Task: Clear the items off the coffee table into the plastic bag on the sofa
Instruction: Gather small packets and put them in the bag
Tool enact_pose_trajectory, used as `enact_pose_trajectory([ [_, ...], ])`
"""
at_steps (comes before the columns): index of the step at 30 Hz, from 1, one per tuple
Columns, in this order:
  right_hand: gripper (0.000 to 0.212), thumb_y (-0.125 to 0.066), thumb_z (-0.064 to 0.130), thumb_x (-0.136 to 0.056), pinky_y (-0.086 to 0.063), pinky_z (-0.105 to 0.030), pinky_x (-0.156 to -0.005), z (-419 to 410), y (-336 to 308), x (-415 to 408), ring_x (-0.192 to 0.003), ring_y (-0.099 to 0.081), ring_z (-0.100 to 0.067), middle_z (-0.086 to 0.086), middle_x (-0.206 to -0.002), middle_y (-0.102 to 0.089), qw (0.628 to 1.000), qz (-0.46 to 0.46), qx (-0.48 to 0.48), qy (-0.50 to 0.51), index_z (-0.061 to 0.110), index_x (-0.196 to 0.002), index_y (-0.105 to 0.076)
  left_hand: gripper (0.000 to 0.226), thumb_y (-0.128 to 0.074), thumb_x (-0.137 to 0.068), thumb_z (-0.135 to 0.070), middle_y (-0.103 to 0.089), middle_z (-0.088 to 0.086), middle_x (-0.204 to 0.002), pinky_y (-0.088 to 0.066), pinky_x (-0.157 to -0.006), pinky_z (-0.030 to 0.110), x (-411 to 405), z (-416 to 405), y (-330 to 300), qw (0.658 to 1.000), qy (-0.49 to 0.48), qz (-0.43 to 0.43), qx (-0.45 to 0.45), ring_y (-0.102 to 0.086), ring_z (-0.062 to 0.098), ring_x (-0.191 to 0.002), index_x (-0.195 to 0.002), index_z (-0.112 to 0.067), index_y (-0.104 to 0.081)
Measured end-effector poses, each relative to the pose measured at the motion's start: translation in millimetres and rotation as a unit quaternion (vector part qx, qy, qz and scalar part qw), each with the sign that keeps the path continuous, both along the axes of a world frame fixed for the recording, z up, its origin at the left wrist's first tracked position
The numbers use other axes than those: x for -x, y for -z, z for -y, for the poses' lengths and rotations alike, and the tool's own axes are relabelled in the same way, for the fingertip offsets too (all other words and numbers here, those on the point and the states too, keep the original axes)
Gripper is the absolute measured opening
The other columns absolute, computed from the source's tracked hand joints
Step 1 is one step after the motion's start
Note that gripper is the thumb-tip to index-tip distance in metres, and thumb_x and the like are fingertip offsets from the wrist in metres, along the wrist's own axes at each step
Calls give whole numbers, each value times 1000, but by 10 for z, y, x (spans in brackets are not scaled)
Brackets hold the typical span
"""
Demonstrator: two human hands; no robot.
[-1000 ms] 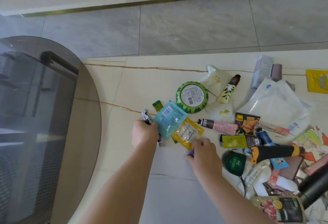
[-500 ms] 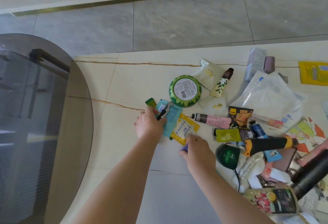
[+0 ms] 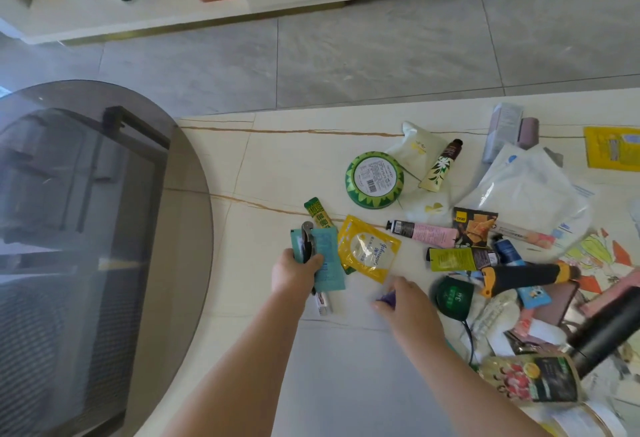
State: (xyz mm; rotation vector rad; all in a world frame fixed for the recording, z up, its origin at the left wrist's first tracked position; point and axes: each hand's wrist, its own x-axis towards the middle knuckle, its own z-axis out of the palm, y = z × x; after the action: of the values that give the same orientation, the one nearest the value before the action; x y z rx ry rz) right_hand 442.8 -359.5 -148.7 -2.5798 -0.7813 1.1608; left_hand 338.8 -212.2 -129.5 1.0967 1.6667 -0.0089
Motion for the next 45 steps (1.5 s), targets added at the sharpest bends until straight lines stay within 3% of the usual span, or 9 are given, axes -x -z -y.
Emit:
enact_pose_trajectory([
  [4,23,-69,25,-81,-45,-33,-72,151,-177,47,-79,-56,-22,-1,-80,-61,986,-108,-27,124,14,-85,-48,20,-66,-86,-12,-59,5,-87,-54,-69,36,196,214,-233,999,-43,13,25,-59,22,-76,-100,-10,-52],
  [9,18,-66,13,-83,-45,-28,-64,142,-516,199,-82,-57,-23,0,-82,-60,980,-147,-44,129,15,-94,-51,19,-64,-87,-9,-55,4,-81,-45,-56,29,506,490,-603,996,-74,6,48,-54,16,-67,-98,-8,-49],
  [11,18,-69,17,-81,-51,-34,-74,34,-570,292,-85,-62,-27,-4,-87,-63,979,-145,-52,136,15,-92,-54,17,-64,-87,-9,-56,4,-81,-44,-55,28,637,516,-681,995,-85,8,48,-54,16,-67,-94,-9,-49],
  [15,17,-70,21,-81,-39,-26,-67,-228,-497,511,-83,-56,-21,-2,-86,-61,982,-140,-60,107,15,-89,-57,16,-64,-87,-9,-56,3,-79,-41,-51,26,939,520,-694,993,-105,15,44,-54,15,-66,-89,-13,-49],
  [20,19,-73,24,-75,-41,-24,-68,-551,-262,810,-94,-58,-24,-8,-97,-65,995,-41,-71,56,11,-89,-70,16,-65,-85,-8,-58,4,-81,-42,-56,28,1330,574,-575,990,-130,22,55,-56,18,-67,-85,-15,-50],
  [24,20,-69,26,-81,-44,-30,-76,-697,-101,1058,-109,-47,-25,-7,-118,-49,997,50,-59,8,12,-95,-64,15,-65,-86,-10,-58,5,-80,-41,-55,29,1500,601,-472,990,-125,34,55,-54,20,-68,-84,-16,-51],
  [29,29,-61,32,-87,-38,-30,-64,-690,3,1164,-111,-46,-25,-7,-118,-48,993,102,-52,19,15,-110,-56,13,-65,-85,-9,-59,6,-83,-43,-61,30,1545,589,-403,988,-129,58,58,-55,22,-73,-90,-12,-54],
  [41,32,-61,28,-88,-46,-34,-78,-525,19,1036,-113,-49,-26,-10,-120,-50,998,56,17,21,12,-114,-53,14,-65,-86,-10,-63,6,-87,-47,-64,32,1467,666,-477,988,-126,65,59,-60,21,-77,-87,-17,-52],
  [45,26,-60,25,-89,-46,-32,-75,-371,6,978,-104,-56,-29,-11,-113,-56,997,-6,-35,75,13,-111,-54,15,-64,-87,-8,-63,5,-85,-46,-62,30,1401,727,-541,988,-126,69,61,-60,17,-73,-87,-17,-52],
])
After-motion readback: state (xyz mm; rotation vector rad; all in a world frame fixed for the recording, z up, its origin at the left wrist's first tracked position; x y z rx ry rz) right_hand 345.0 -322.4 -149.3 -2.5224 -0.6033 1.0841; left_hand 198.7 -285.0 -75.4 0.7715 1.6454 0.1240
